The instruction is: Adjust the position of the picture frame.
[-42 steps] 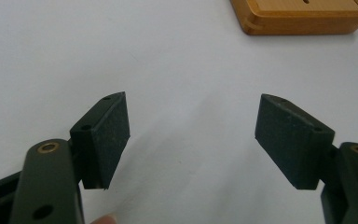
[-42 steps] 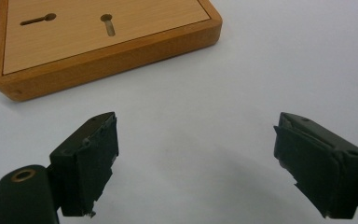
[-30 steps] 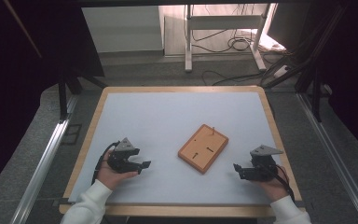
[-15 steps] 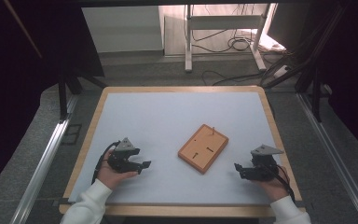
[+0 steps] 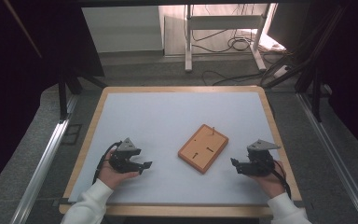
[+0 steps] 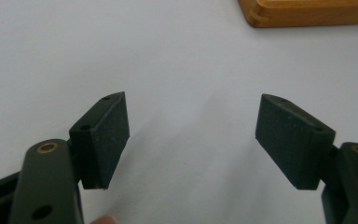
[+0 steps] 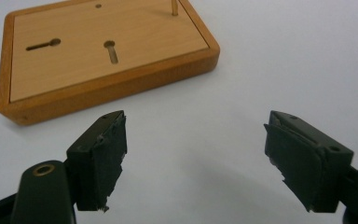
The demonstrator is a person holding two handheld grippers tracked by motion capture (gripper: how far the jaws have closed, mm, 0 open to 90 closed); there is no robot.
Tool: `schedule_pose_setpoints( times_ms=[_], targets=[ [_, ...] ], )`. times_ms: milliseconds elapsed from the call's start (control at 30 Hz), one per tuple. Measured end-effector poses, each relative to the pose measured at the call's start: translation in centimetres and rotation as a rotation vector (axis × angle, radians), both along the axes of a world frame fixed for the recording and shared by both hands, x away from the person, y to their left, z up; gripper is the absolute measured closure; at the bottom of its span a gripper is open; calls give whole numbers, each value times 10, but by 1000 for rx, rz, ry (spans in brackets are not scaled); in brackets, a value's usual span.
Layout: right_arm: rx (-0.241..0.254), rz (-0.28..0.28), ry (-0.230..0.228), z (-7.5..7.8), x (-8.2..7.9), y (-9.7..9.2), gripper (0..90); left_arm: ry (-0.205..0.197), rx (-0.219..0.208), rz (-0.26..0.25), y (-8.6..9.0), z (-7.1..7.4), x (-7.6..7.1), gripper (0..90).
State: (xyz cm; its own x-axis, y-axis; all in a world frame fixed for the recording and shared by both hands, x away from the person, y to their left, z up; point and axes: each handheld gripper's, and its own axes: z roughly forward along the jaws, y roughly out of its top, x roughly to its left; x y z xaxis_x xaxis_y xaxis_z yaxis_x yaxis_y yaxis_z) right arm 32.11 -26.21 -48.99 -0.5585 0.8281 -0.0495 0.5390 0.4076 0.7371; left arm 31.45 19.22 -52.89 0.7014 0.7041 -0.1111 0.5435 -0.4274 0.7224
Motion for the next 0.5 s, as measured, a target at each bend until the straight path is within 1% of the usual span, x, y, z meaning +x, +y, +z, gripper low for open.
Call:
schedule_pose_setpoints(
  times_ms=[233,300,333,467,500],
  targets=[
    [10,20,-4,4,13,13,258,1,-1,2,0,0,0,255],
    [8,25,-5,4,15,15,261,-2,0,0,0,0,0,255],
    [7,32,-5,5,18,20,275,-1,1,-2,0,0,0,255],
    [5,45,-4,5,26,28,305,-1,4,-5,0,0,0,254],
    [5,45,-4,5,26,28,305,-1,4,-5,0,0,0,254]
  ],
)
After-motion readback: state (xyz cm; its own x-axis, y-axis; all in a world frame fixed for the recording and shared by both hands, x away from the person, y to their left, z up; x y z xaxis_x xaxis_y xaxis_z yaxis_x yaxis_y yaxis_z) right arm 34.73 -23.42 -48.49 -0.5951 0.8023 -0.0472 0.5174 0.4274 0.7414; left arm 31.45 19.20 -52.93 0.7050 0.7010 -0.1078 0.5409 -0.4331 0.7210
